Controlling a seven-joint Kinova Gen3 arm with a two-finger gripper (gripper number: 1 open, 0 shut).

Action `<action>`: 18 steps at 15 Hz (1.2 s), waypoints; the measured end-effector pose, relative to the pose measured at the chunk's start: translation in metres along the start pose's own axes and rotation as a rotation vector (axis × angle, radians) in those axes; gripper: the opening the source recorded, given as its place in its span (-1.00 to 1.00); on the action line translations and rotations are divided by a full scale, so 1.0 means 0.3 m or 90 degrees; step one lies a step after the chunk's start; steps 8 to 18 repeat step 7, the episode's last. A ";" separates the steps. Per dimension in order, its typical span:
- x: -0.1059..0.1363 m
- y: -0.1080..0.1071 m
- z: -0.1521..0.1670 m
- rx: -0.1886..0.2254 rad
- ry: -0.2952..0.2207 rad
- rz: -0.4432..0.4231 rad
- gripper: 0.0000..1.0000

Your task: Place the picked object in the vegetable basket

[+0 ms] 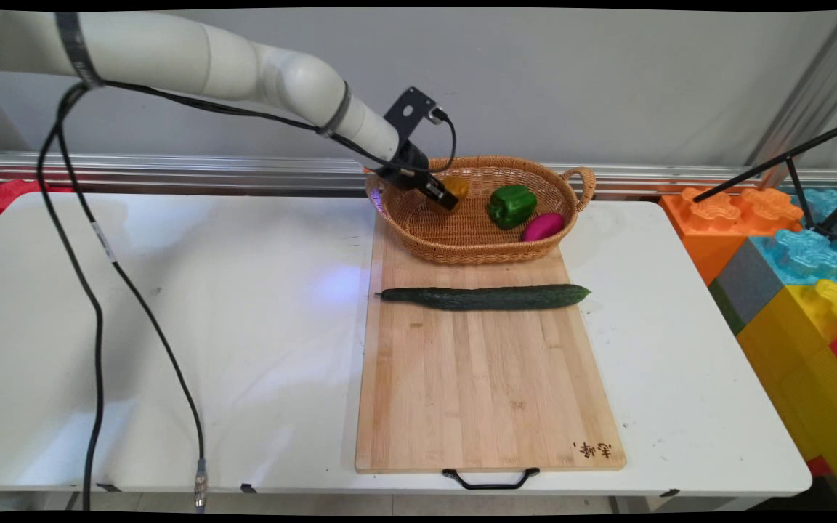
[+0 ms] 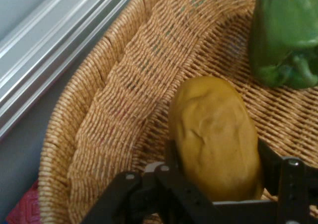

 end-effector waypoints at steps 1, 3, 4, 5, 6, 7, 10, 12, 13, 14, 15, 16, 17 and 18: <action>0.000 0.002 0.011 0.001 -0.002 -0.001 -1.00; 0.009 0.012 0.034 0.000 -0.005 -0.003 1.00; 0.015 0.016 0.037 0.001 -0.004 -0.003 1.00; 0.026 0.024 0.039 0.000 -0.004 -0.003 1.00; 0.037 0.032 0.036 0.000 -0.003 -0.003 1.00; 0.052 0.041 0.023 0.001 -0.001 -0.002 1.00; 0.052 0.041 0.023 0.001 -0.001 -0.002 1.00; 0.052 0.041 0.023 0.001 -0.001 -0.002 1.00; 0.052 0.041 0.023 0.001 -0.001 -0.002 1.00; 0.052 0.041 0.023 0.001 -0.001 -0.002 1.00; 0.052 0.041 0.023 0.001 -0.001 -0.002 1.00; 0.052 0.041 0.023 0.001 -0.001 -0.002 1.00; 0.052 0.041 0.023 0.001 -0.001 -0.002 1.00; 0.052 0.041 0.023 0.001 -0.001 -0.002 1.00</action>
